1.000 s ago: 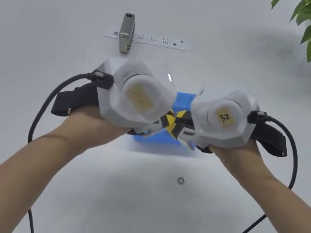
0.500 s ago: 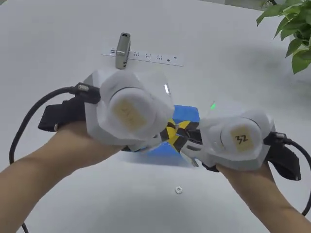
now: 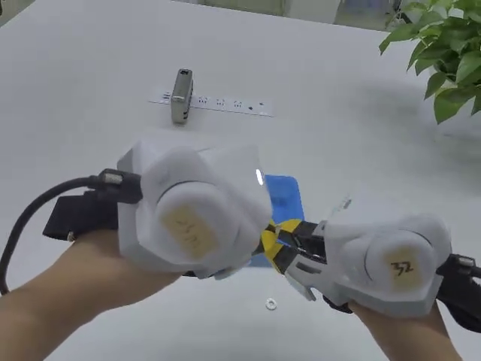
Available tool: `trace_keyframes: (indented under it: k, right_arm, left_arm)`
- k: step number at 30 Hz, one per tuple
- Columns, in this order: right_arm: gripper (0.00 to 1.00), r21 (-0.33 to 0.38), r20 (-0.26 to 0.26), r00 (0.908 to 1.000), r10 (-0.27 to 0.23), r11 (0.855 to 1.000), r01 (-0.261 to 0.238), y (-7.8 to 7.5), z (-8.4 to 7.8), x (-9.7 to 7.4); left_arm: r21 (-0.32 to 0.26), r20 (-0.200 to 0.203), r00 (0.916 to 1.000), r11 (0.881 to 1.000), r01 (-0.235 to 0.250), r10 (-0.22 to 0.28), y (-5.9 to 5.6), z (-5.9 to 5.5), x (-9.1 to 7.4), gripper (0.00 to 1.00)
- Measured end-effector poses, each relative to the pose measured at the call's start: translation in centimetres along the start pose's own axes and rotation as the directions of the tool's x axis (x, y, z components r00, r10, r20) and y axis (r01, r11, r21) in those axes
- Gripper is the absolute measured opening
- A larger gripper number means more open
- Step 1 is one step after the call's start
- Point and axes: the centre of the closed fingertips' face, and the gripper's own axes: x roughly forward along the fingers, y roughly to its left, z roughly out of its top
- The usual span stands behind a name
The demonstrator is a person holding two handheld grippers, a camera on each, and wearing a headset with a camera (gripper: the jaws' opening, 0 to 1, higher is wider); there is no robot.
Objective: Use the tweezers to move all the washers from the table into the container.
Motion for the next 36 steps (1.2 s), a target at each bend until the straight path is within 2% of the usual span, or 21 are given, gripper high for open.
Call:
trace_keyframes:
  k: [17, 23, 36]
  right_arm:
    - [0.06, 0.071, -0.069, 0.9964, 0.049, 0.997, -0.044, 2.3, -4.3, 0.2]
    - [0.06, 0.076, -0.096, 0.9933, 0.063, 0.996, -0.056, 2.6, -5.3, 0.8]
    - [0.06, 0.094, -0.117, 0.9906, 0.071, 0.994, -0.060, 2.3, -6.2, 1.0]
  left_arm:
    - [-0.052, -0.029, 0.9953, 0.994, 0.091, -0.093, -3.3, -2.2, 2.1, 0.00]
    - [-0.083, -0.035, 0.9936, 0.991, 0.104, -0.108, -3.6, -3.0, 2.8, 0.00]
    - [-0.100, -0.040, 0.9918, 0.988, 0.117, -0.121, -3.9, -3.4, 3.8, 0.00]
